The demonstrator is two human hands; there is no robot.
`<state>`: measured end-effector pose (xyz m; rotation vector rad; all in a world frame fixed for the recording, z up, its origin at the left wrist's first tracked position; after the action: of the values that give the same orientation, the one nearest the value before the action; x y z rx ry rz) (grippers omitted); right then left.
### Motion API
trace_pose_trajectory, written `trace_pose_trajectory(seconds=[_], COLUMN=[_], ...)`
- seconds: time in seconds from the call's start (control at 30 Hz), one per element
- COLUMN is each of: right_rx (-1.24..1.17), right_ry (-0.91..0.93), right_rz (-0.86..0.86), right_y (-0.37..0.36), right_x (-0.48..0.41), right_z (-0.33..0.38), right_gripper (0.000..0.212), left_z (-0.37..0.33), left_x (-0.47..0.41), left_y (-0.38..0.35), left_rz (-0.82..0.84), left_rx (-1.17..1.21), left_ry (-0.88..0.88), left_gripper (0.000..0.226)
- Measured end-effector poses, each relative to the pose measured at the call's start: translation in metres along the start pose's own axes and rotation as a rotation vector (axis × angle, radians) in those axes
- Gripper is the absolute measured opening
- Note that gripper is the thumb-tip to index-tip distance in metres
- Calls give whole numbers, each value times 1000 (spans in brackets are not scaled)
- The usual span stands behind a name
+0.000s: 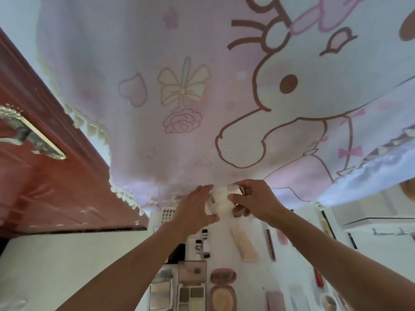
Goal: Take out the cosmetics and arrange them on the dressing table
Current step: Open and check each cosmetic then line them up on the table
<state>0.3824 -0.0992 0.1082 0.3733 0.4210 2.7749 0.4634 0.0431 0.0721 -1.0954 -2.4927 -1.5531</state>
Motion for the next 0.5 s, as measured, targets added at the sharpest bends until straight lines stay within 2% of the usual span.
trace_pose_trajectory(seconds=[0.07, 0.2, 0.27, 0.37, 0.5], right_rx=[-41, -46, -50, -30, 9], right_ry=[38, 92, 115, 171, 248], right_rz=[-17, -42, -44, -42, -55], right_y=[15, 39, 47, 54, 63], right_x=[10, 23, 27, 32, 32], right_z=[15, 29, 33, 43, 55], right_gripper=[24, 23, 23, 23, 20], left_z=[-17, -30, -37, -47, -58], left_x=[6, 12, 15, 22, 25], left_y=[7, 12, 16, 18, 25], left_rz=[24, 325, 425, 519, 522], left_rx=[166, 816, 1036, 1198, 1204], left_ry=[-39, 75, 118, 164, 149], left_gripper=[75, 42, 33, 29, 26])
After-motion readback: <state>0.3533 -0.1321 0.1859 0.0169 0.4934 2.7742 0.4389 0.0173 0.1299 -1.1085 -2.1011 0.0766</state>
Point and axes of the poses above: each hand's wrist, its own x-axis away from the middle knuckle, its own y-axis out of the back of the hand, z = x × y, the point moved 7 cm from there along -x, towards the middle knuckle, and after that the axes turned 14 degrees about y, right-handed, at the moved point
